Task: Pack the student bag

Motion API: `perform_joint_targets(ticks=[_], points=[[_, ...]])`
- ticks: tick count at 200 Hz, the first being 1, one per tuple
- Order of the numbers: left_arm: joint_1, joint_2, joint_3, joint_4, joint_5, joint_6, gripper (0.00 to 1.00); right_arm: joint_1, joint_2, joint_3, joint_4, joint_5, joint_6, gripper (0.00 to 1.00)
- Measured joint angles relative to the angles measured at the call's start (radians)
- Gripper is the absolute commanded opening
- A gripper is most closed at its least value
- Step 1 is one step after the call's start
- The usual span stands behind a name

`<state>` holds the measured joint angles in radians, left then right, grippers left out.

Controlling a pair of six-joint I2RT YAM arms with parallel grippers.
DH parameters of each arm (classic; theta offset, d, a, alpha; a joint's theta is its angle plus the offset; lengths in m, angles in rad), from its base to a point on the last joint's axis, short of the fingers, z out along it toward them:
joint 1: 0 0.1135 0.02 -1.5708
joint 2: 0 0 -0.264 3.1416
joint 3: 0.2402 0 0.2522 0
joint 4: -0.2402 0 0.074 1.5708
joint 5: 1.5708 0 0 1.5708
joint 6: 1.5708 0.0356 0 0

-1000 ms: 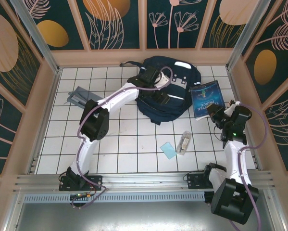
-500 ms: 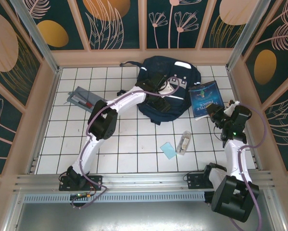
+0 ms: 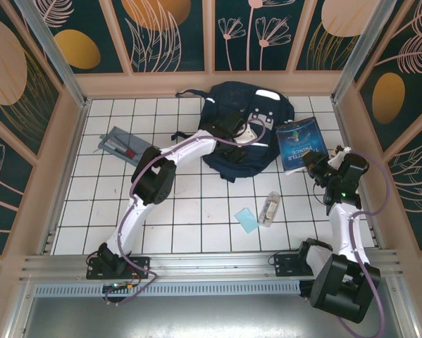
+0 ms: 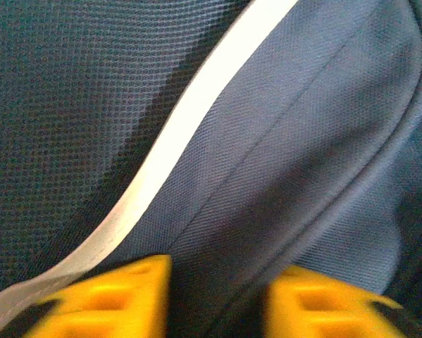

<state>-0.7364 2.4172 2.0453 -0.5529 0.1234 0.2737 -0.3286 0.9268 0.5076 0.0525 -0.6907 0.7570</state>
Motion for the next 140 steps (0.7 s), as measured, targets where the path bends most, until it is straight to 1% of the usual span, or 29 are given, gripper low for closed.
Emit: perform_joint_targets(ticks=[5, 7, 18, 33, 69, 89, 112, 126, 140], points=[[0.000, 0.000, -0.001, 0.003, 0.013, 0.004, 0.06, 0.000, 0.000, 0.000, -0.001, 0.000, 0.000, 0.00], [0.001, 0.000, -0.001, 0.004, 0.018, -0.007, 0.00, 0.000, 0.000, 0.000, -0.002, 0.000, 0.000, 0.00], [0.004, 0.000, -0.002, 0.018, 0.044, -0.009, 0.00, 0.000, -0.001, 0.000, -0.006, 0.000, 0.000, 0.00], [0.005, -0.005, -0.009, 0.038, 0.083, -0.055, 0.00, 0.000, -0.006, 0.001, -0.015, 0.000, -0.002, 0.00], [0.010, -0.043, 0.006, 0.029, 0.190, -0.241, 0.00, -0.006, -0.035, 0.045, -0.100, 0.001, -0.027, 0.00], [0.011, -0.048, 0.104, -0.005, 0.227, -0.354, 0.00, -0.010, -0.056, 0.105, -0.162, 0.002, -0.048, 0.00], [0.018, -0.048, 0.268, -0.032, 0.280, -0.490, 0.00, -0.019, -0.089, 0.199, -0.235, 0.020, -0.081, 0.00], [0.032, -0.048, 0.338, -0.021, 0.320, -0.574, 0.00, -0.026, -0.107, 0.274, -0.274, 0.034, -0.106, 0.00], [0.052, -0.051, 0.358, 0.019, 0.370, -0.664, 0.00, -0.026, -0.124, 0.333, -0.311, 0.038, -0.127, 0.00]])
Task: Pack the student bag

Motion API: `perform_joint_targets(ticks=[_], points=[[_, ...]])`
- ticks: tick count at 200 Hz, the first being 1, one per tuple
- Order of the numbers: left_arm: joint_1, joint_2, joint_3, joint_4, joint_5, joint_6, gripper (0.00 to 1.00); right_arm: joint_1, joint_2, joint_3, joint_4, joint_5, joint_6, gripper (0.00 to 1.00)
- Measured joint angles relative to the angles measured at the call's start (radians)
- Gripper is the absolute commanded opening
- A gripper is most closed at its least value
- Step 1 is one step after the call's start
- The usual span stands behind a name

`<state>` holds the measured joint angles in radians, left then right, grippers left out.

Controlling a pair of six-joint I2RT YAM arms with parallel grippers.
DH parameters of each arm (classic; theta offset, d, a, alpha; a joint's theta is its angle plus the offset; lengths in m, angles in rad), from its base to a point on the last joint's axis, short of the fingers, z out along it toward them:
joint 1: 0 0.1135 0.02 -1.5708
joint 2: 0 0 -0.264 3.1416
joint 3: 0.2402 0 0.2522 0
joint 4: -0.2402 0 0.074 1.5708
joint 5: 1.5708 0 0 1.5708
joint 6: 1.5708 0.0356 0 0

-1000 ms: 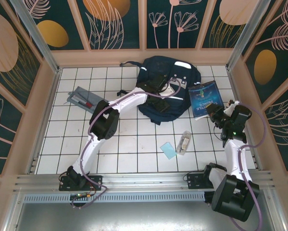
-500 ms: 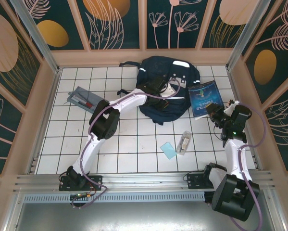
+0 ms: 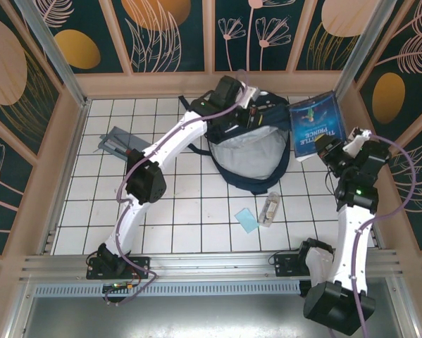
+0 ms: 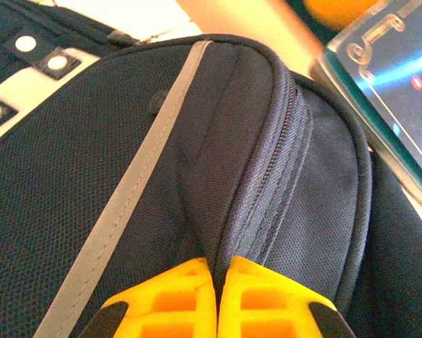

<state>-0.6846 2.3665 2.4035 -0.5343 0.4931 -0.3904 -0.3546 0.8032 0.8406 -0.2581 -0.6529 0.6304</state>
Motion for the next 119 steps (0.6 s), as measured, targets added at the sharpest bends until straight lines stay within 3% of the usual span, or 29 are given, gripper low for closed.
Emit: perform_joint_targets(ticks=[31, 67, 87, 119], points=[[0.060, 0.003, -0.012, 0.107, 0.092, -0.196, 0.00, 0.000, -0.043, 0.045, -0.087, 0.006, -0.030, 0.00], [0.103, 0.010, 0.000, 0.190, 0.105, -0.317, 0.00, 0.000, -0.083, 0.040, -0.197, 0.023, -0.029, 0.00], [0.108, 0.025, 0.016, 0.216, 0.105, -0.363, 0.00, 0.000, -0.119, -0.021, -0.171, -0.018, 0.005, 0.00], [0.103, 0.034, 0.012, 0.239, 0.122, -0.404, 0.00, 0.018, -0.150, -0.268, 0.034, -0.126, 0.151, 0.00]])
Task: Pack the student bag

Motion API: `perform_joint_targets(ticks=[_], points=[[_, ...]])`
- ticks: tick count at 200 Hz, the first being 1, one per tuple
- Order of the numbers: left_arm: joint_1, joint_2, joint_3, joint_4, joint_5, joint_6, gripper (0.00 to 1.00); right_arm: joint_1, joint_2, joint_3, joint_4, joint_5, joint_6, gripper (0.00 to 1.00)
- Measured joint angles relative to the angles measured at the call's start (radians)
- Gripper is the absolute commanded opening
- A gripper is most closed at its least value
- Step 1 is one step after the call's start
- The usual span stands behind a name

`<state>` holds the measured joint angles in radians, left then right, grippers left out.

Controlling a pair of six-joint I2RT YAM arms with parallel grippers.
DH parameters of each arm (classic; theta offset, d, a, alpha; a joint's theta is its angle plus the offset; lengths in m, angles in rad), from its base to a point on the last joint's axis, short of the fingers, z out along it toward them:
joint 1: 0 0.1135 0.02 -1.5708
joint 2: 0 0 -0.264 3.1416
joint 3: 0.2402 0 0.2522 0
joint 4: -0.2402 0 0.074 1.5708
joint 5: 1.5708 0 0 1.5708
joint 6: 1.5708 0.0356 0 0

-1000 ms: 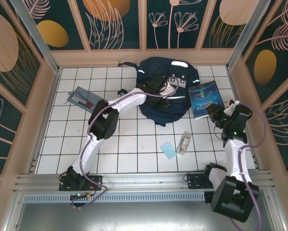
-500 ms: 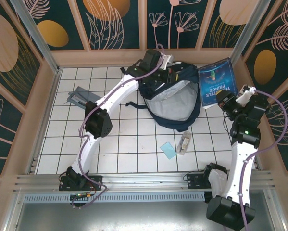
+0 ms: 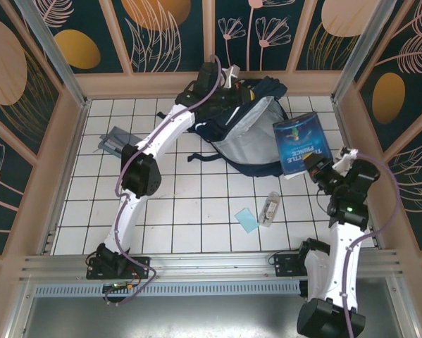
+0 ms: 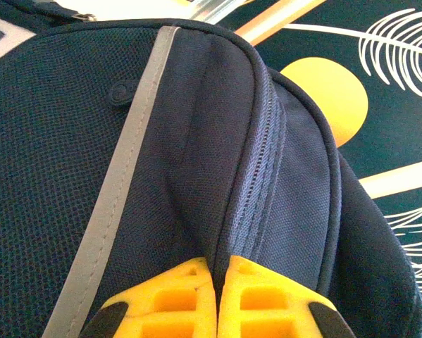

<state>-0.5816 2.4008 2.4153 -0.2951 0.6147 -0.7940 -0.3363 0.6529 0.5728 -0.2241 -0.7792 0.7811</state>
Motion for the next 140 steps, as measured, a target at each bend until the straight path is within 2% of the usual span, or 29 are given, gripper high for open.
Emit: perform_joint_targets(ticks=[19, 41, 80, 140], points=[[-0.004, -0.001, -0.021, 0.016, 0.013, -0.005, 0.00, 0.065, 0.039, -0.093, 0.095, 0.002, 0.060, 0.00], [-0.008, -0.001, -0.041, 0.021, 0.025, -0.005, 0.00, 0.175, 0.115, -0.112, 0.225, 0.016, 0.098, 0.00], [-0.010, -0.001, -0.042, 0.020, 0.057, -0.013, 0.00, 0.358, 0.357, -0.136, 0.545, 0.057, 0.153, 0.00], [-0.008, -0.011, -0.043, 0.018, 0.091, -0.027, 0.00, 0.444, 0.721, -0.075, 0.829, 0.106, 0.181, 0.00]])
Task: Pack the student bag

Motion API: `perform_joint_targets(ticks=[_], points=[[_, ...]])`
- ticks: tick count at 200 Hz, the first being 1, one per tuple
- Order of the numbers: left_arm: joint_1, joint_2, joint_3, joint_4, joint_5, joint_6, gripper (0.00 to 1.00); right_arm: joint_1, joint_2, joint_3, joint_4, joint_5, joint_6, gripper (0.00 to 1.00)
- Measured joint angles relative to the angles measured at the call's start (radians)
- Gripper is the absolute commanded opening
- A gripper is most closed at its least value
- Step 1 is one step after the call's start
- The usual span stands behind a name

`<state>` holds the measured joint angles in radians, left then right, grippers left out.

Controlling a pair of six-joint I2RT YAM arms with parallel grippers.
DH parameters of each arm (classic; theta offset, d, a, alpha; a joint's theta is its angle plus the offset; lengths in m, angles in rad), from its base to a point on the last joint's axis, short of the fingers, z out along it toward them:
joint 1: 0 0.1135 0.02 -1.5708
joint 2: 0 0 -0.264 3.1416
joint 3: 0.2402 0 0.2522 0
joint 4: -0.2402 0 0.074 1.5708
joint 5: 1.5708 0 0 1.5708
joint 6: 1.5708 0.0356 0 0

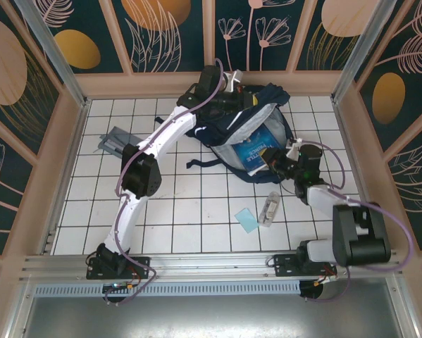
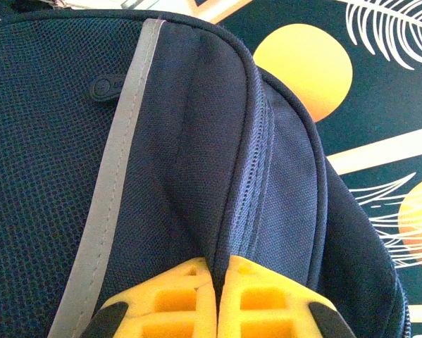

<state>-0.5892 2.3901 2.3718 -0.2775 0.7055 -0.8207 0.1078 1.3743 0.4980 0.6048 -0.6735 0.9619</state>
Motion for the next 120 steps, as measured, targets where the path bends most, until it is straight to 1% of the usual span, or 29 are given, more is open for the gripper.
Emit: perform_joint_targets(ticks=[35, 51, 91, 120], points=[[0.000, -0.044, -0.042, -0.003, 0.013, -0.003, 0.00, 0.017, 0.181, 0.100, 0.164, 0.000, 0.045, 0.00], [0.000, -0.071, -0.068, -0.003, 0.013, -0.003, 0.00, 0.018, 0.240, 0.141, 0.200, 0.007, 0.059, 0.00], [0.000, -0.107, -0.093, -0.003, 0.023, -0.003, 0.00, 0.025, 0.425, 0.297, 0.230, 0.018, 0.086, 0.00], [0.000, -0.110, -0.092, -0.017, 0.029, 0.006, 0.00, 0.073, 0.521, 0.393, 0.182, 0.019, 0.091, 0.00]])
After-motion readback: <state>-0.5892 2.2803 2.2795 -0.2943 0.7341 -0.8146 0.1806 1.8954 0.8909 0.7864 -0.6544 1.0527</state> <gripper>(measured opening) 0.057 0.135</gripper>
